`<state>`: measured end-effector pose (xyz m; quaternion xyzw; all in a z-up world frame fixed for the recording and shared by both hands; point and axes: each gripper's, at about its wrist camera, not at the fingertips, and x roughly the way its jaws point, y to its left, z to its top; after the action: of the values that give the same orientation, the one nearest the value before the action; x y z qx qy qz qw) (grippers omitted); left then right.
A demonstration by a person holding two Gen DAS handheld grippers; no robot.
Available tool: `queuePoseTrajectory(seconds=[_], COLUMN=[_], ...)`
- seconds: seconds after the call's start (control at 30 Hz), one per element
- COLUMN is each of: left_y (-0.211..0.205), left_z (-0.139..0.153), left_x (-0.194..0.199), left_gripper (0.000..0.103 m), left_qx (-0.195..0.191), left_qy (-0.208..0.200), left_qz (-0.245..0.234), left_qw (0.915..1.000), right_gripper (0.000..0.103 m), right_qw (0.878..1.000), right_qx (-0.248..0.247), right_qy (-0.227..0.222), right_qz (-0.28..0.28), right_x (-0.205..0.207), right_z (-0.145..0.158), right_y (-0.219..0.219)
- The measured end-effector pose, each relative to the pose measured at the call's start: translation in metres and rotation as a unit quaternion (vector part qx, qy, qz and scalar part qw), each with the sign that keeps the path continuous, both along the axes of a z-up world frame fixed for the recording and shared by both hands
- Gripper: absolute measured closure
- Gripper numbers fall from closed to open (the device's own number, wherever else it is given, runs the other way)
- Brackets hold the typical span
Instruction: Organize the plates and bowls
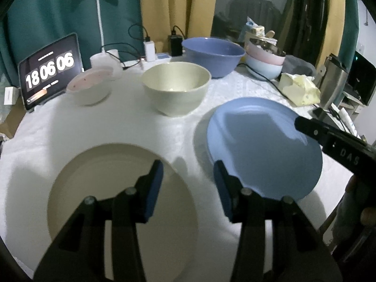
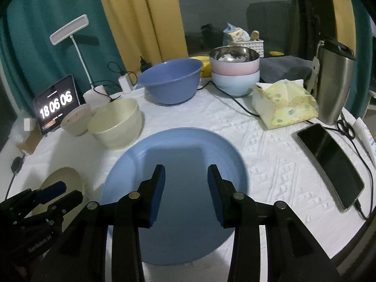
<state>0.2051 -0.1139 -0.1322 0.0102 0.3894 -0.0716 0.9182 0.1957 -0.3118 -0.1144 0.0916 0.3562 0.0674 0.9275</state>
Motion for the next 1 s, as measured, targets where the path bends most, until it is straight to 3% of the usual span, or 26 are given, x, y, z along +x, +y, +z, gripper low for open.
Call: queuePoseTrajectory(seconds=[1.0], left_y=[0.089], left_z=[0.009], left_x=[-0.04], left_gripper=[0.057], left_qx=[-0.03], left_qy=[-0.038], left_qz=[0.057], left_qw=[0.9972], right_gripper=[0.063], right_qw=[0.998], right_qx=[-0.024], right_qy=[-0.01], right_qz=[0.059], right_x=[-0.024], right_z=[0.015], right_y=[0.094])
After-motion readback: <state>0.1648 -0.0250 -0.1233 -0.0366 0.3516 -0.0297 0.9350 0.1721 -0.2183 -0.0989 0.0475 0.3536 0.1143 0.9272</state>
